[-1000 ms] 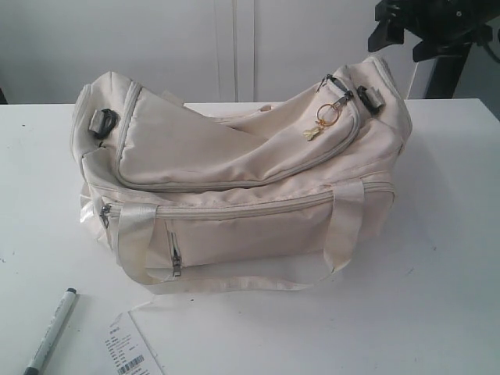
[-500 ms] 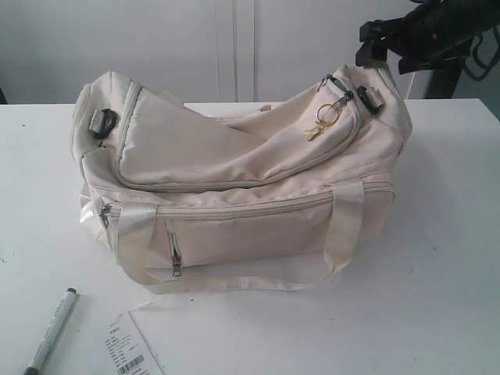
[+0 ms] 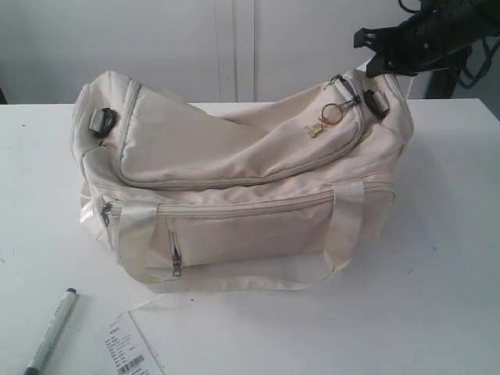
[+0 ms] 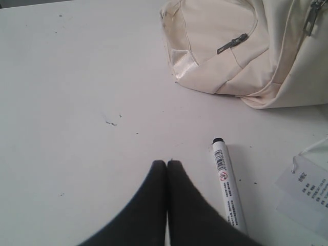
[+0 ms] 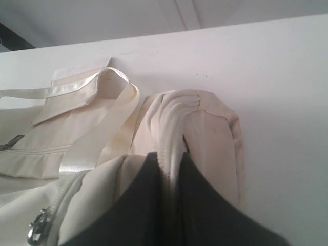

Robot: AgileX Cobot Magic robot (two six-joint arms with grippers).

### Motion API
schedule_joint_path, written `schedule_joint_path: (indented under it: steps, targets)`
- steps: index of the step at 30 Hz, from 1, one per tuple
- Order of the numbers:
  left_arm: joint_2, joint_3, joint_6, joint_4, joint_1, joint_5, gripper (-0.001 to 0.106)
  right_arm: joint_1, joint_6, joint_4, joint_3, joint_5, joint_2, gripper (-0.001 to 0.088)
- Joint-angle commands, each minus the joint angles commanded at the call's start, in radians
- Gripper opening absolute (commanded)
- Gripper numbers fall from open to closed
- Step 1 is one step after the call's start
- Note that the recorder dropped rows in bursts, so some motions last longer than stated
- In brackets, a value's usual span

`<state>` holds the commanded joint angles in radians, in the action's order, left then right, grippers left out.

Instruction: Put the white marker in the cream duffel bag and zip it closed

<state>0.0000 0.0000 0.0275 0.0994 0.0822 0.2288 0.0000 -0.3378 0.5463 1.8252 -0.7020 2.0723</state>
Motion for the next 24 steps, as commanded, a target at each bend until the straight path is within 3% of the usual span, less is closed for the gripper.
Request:
schedule_joint_path:
  steps: [11, 24]
  targets:
    - [0.000, 0.000, -0.067, 0.005, 0.000, -0.051, 0.000, 0.000, 0.058, -0.004, 0.000, -0.035, -0.002, 0.0000]
    - [0.000, 0.000, -0.408, 0.005, 0.000, -0.158, 0.000, 0.000, 0.187, -0.067, 0.000, -0.106, -0.058, 0.0000]
